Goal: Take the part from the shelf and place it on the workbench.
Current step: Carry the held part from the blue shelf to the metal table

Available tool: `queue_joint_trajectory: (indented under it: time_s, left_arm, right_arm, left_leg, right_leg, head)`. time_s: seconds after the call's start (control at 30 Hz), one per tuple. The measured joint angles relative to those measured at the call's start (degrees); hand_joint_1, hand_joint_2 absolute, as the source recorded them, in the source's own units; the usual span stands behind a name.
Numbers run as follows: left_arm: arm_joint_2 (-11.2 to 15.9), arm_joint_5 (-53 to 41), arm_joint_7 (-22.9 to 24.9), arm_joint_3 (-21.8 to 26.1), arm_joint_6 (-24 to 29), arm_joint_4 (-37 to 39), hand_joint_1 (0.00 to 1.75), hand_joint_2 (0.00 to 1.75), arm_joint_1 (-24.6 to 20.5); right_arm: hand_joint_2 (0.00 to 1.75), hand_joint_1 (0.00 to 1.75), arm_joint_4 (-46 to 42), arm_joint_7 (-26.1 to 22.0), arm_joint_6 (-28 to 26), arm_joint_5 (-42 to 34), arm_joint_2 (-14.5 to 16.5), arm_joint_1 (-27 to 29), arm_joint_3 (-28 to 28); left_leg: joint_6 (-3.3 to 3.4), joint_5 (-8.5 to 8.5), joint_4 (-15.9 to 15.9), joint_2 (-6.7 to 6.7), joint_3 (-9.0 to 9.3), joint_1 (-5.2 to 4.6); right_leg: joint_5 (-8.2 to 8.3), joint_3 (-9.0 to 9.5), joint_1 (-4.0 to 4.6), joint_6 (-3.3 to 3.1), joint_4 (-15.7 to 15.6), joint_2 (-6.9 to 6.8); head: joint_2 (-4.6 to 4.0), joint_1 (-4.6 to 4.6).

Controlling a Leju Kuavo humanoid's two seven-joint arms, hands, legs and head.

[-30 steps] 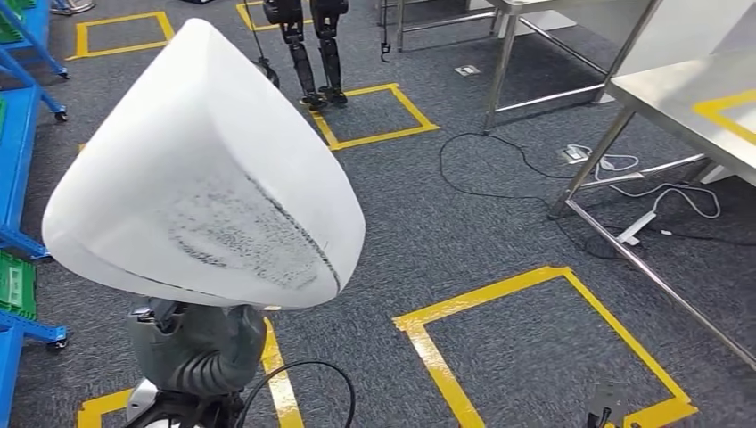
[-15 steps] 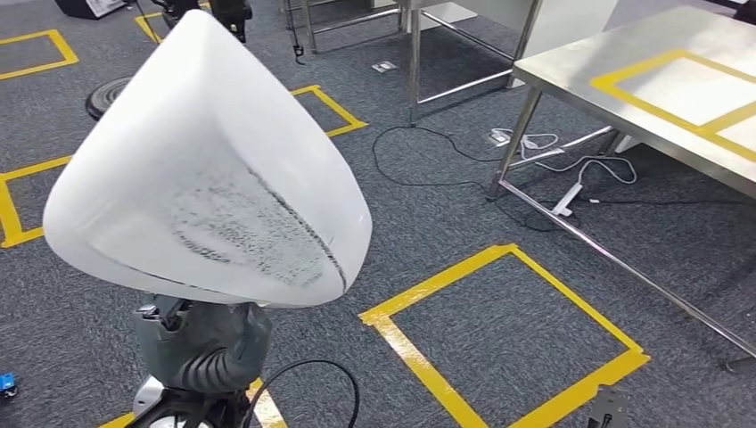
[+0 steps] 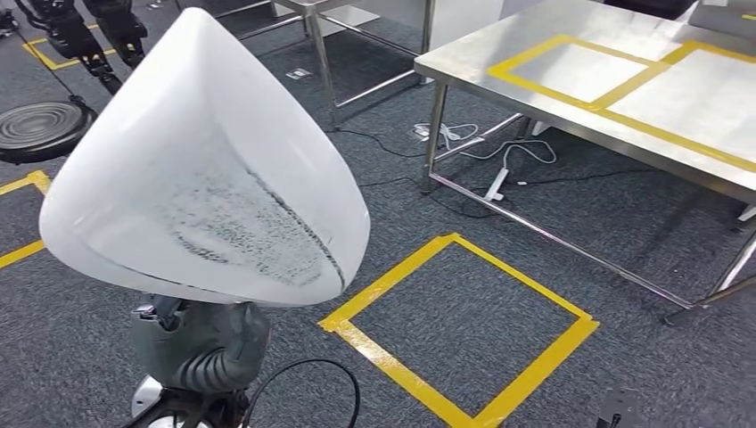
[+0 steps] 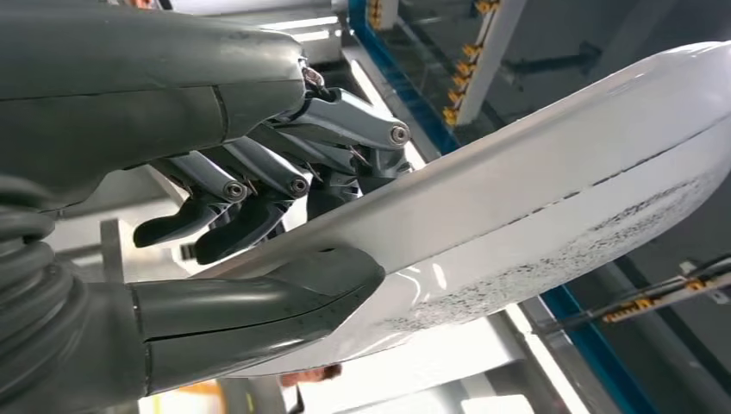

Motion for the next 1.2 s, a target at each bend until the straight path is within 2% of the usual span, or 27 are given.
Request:
queue_joint_trajectory:
  time_s: [0.03, 0.07, 0.1, 0.13, 0.17, 0.2, 0.23, 0.27, 0.3, 0.33, 0.37, 0.43, 0.47, 0.5, 0.57, 0.6, 0.67, 0.73, 0.77, 0.8, 0.83, 0.87, 0.93, 0.97, 1.03, 1.13, 1.2]
  left_arm:
    - [0.0, 0.0, 0.0, 0.0, 0.1, 0.0, 1.75, 1.75, 0.0]
    - [-0.1, 0.0, 0.0, 0.0, 0.3, 0.0, 1.75, 1.75, -0.1]
    - [-0.2, 0.1, -0.1, 0.0, 0.4, 0.0, 1.75, 1.75, -0.1]
    - [-0.3, 0.1, -0.2, 0.0, 0.5, 0.0, 1.75, 1.75, -0.1]
    - [-0.3, 0.2, -0.3, 0.0, 0.6, 0.1, 1.75, 1.75, 0.0]
    - [-0.4, 0.3, -0.3, 0.0, 0.6, 0.1, 1.75, 1.75, 0.0]
    - [-0.4, 0.4, -0.4, -0.1, 0.7, 0.2, 1.75, 1.75, 0.0]
    - [-0.4, 0.5, -0.5, -0.1, 0.7, 0.2, 1.75, 1.75, 0.0]
    - [-0.4, 0.6, -0.6, -0.1, 0.7, 0.3, 1.75, 1.75, 0.0]
    - [-0.5, 0.6, -0.6, -0.1, 0.7, 0.3, 1.75, 1.75, 0.0]
    - [-0.5, 0.7, -0.7, -0.2, 0.7, 0.3, 1.75, 1.75, 0.0]
    - [-0.6, 0.7, -0.7, -0.2, 0.7, 0.4, 1.75, 1.75, 0.0]
    - [-0.6, 0.8, -0.8, -0.2, 0.7, 0.4, 1.75, 1.75, -0.1]
    - [-0.6, 0.8, -0.8, -0.2, 0.7, 0.4, 1.75, 1.75, -0.1]
    - [-0.6, 1.0, -0.9, -0.2, 0.8, 0.4, 1.75, 1.75, -0.1]
    - [-0.7, 1.0, -1.0, -0.2, 0.8, 0.4, 1.75, 1.75, -0.1]
    - [-0.7, 1.1, -1.0, -0.2, 0.8, 0.4, 1.75, 1.75, -0.1]
    - [-0.6, 1.2, -1.0, -0.2, 0.8, 0.5, 1.75, 1.75, -0.1]
    - [-0.5, 1.3, -1.1, -0.2, 0.9, 0.5, 1.75, 1.75, 0.0]
    - [-0.5, 1.5, -1.1, -0.2, 0.9, 0.5, 1.75, 1.75, 0.0]
    - [-0.4, 1.6, -1.2, -0.2, 0.9, 0.5, 1.75, 1.75, 0.0]
    - [-0.4, 1.7, -1.3, -0.2, 1.0, 0.5, 1.75, 1.75, 0.0]
    - [-0.4, 1.9, -1.6, -0.2, 1.1, 0.5, 1.75, 1.75, 0.0]
    - [-0.4, 1.9, -1.7, -0.2, 1.2, 0.5, 1.75, 1.75, 0.0]
    - [-0.4, 2.0, -1.9, -0.2, 1.4, 0.5, 1.75, 1.75, 0.1]
    - [-0.5, 2.1, -2.0, -0.2, 1.6, 0.5, 1.75, 1.75, 0.2]
    - [-0.5, 2.1, -2.1, -0.2, 1.6, 0.5, 1.75, 1.75, 0.2]
  right_arm:
    - [0.0, 0.0, 0.0, 0.0, -0.1, 0.0, 0.0, 0.1, 0.0]
    - [0.0, 0.0, 0.0, 0.1, -0.2, 0.0, 0.0, 0.2, -0.1]
    - [0.0, 0.0, 0.0, 0.1, -0.4, 0.0, 0.0, 0.3, -0.1]
    - [0.0, 0.0, 0.0, 0.2, -0.7, 0.0, 0.0, 0.3, -0.1]
    - [0.0, 0.0, 0.0, 0.3, -1.0, 0.0, 0.0, 0.2, -0.1]
    - [0.0, 0.0, 0.0, 0.4, -1.3, 0.0, 0.0, 0.1, -0.2]
    - [0.0, 0.0, 0.0, 0.5, -1.4, 0.0, 0.0, 0.0, -0.2]
    - [0.0, 0.0, 0.0, 0.5, -1.5, 0.0, 0.0, -0.1, -0.2]
    - [0.0, 0.0, 0.0, 0.6, -1.5, 0.0, 0.0, -0.1, -0.2]
    - [0.0, 0.0, 0.0, 0.7, -1.5, 0.0, 0.0, 0.0, -0.3]
    - [0.0, 0.0, 0.0, 0.8, -1.5, -0.1, 0.0, 0.1, -0.3]
    - [0.0, 0.0, 0.0, 0.8, -1.5, 0.0, 0.0, 0.0, -0.4]
    - [0.0, 0.0, 0.0, 0.8, -1.4, 0.0, 0.0, -0.1, -0.4]
    - [0.0, 0.0, 0.0, 0.9, -1.4, 0.0, 0.1, -0.1, -0.4]
    - [0.0, 0.0, 0.0, 0.9, -1.3, 0.0, 0.1, -0.1, -0.4]
    - [0.0, 0.0, 0.0, 1.0, -1.3, 0.0, 0.1, 0.0, -0.4]
    - [0.0, 0.0, 0.0, 1.1, -0.9, 0.0, 0.1, 0.0, -0.4]
    - [0.0, 0.0, 0.0, 1.3, -0.5, 0.4, 0.1, -0.2, -0.4]
    - [0.0, 0.0, 0.0, 1.2, -0.4, 0.7, 0.1, -0.2, -0.4]
    - [0.0, 0.0, 0.0, 1.2, -0.3, 1.2, 0.1, -0.1, -0.4]
    - [0.0, 0.0, 0.0, 1.1, -0.2, 1.6, 0.1, -0.1, -0.3]
    - [0.0, 0.0, 0.0, 1.1, 0.0, 1.9, 0.1, 0.0, -0.3]
    - [0.0, 0.0, 0.0, 1.1, 0.3, 2.1, 0.1, 0.1, -0.2]
    - [0.0, 0.0, 0.0, 1.1, 0.4, 2.1, 0.1, 0.1, -0.2]
    - [0.0, 0.0, 0.0, 1.1, 0.6, 2.2, 0.2, 0.2, -0.2]
    - [0.0, 0.0, 0.0, 1.1, 0.7, 2.6, 0.2, 0.3, -0.1]
    - [0.0, 0.0, 0.0, 1.1, 0.7, 2.9, 0.1, 0.2, -0.1]
  left_leg:
    - [0.03, -0.13, -0.5, -0.23, 0.1, -0.09]
    - [0.06, 0.04, -0.8, 0.4, 0.16, -0.14]
    - [0.21, 0.28, -1.1, 1.13, 0.27, -0.1]
    - [0.45, 0.54, -1.6, 1.93, 0.42, 0.0]
    - [0.66, 0.78, -2.0, 2.88, 0.53, 0.13]
    - [0.8, 0.88, -2.1, 3.81, 0.57, 0.13]
    - [0.91, 0.89, -2.2, 4.7, 0.53, 0.1]
    - [0.9, 0.87, -2.1, 5.63, 0.48, 0.09]
    - [0.86, 0.83, -2.1, 6.49, 0.45, 0.1]
    - [0.78, 0.76, -2.1, 7.33, 0.45, 0.14]
    - [0.62, 0.65, -2.0, 8.09, 0.47, 0.2]
    - [-0.01, 0.24, -1.7, 9.38, 0.59, 0.19]
    - [-0.38, 0.02, -1.5, 9.91, 0.63, 0.09]
    - [-0.69, -0.14, -1.4, 10.36, 0.68, -0.06]
    - [-1.19, -0.31, -1.3, 11.18, 0.88, -0.16]
    - [-1.51, -0.55, -1.2, 11.27, 1.03, -0.05]
    - [-2.03, -2.51, 1.2, 9.46, 0.34, 0.24]
    - [-2.19, -6.23, 8.1, 6.73, -2.64, 0.35]
    - [-2.14, -7.77, 12.0, 6.1, -4.53, 0.33]
    - [-2.04, -8.44, 14.8, 5.82, -6.0, 0.3]
    - [-1.86, -7.92, 15.6, 5.71, -6.64, 0.27]
    - [-1.56, -6.34, 14.1, 5.65, -6.3, 0.22]
    - [-0.59, -1.83, 6.7, 5.21, -3.55, -0.04]
    - [-0.1, -0.29, 3.2, 4.86, -2.16, -0.2]
    - [0.41, 0.61, -0.2, 4.3, -1.02, -0.56]
    - [0.65, 1.1, -1.2, 4.5, -0.82, -0.45]
    - [0.94, 1.57, -1.9, 4.89, -0.57, -0.1]
  right_leg:
    - [0.19, -0.3, -0.15, 0.41, 0.0, 0.65]
    - [0.39, -0.68, -0.34, 0.84, -0.1, 1.24]
    - [0.32, -1.06, -0.38, 1.14, 0.0, 0.87]
    - [-0.28, -1.65, -0.3, 1.38, 0.8, -0.35]
    - [-1.57, -2.78, -0.19, 1.6, 2.8, -2.1]
    - [-3.29, -4.12, -0.14, 1.77, 5.7, -4.07]
    - [-5.17, -5.79, -0.16, 2.03, 9.3, -5.28]
    - [-6.57, -7.34, -0.26, 2.3, 12.8, -5.81]
    - [-6.98, -8.09, -0.4, 2.54, 14.7, -6.04]
    - [-6.49, -7.92, -0.55, 2.78, 14.7, -6.27]
    - [-5.09, -6.56, -0.69, 2.98, 12.5, -6.66]
    - [-2.11, -1.89, -0.72, 3.19, 4.7, -8.72]
    - [-1.34, -0.18, -0.61, 2.9, 1.8, -9.53]
    - [-1.14, 0.75, -0.48, 2.45, 0.3, -10.02]
    - [-1.32, 0.7, -0.28, 1.29, 0.2, -9.23]
    - [-1.3, 0.71, -0.33, 0.85, 0.1, -8.73]
    - [-1.17, 0.83, -0.48, 0.03, 0.0, -7.58]
    - [-1.08, 0.86, -0.48, -0.53, 0.0, -6.47]
    - [-1.08, 0.84, -0.38, -0.7, 0.0, -5.94]
    - [-1.09, 0.86, -0.26, -0.8, 0.0, -5.43]
    - [-1.1, 0.89, -0.15, -0.85, 0.0, -4.95]
    - [-1.1, 0.95, -0.03, -0.86, 0.0, -4.48]
    - [-1.11, 1.05, 0.09, -0.83, 0.0, -3.83]
    - [-1.13, 0.99, 0.18, -0.71, 0.1, -3.6]
    - [-1.09, 0.66, 0.09, -0.2, 0.2, -3.44]
    - [-1.39, 0.16, -0.1, 0.81, 0.5, -3.8]
    - [-3.71, -1.54, -0.07, 1.35, 3.9, -4.96]
  head:
    - [0.0, -0.01]
    - [0.0, -0.02]
    - [0.0, 0.0]
    - [0.0, 0.14]
    - [0.0, 0.32]
    - [0.0, 0.48]
    - [0.0, 0.63]
    - [0.0, 0.67]
    - [0.0, 0.68]
    - [0.0, 0.7]
    - [0.0, 0.73]
    - [0.0, 0.91]
    - [0.0, 0.95]
    - [0.0, 0.99]
    - [0.0, 0.94]
    - [0.0, 0.96]
    - [0.0, 0.8]
    - [0.0, 0.53]
    - [0.0, 0.48]
    - [0.0, 0.46]
    - [0.0, 0.46]
    - [0.0, 0.47]
    - [0.0, 0.49]
    - [0.0, 0.49]
    - [0.0, 0.51]
    - [0.0, 0.55]
    - [0.0, 0.8]
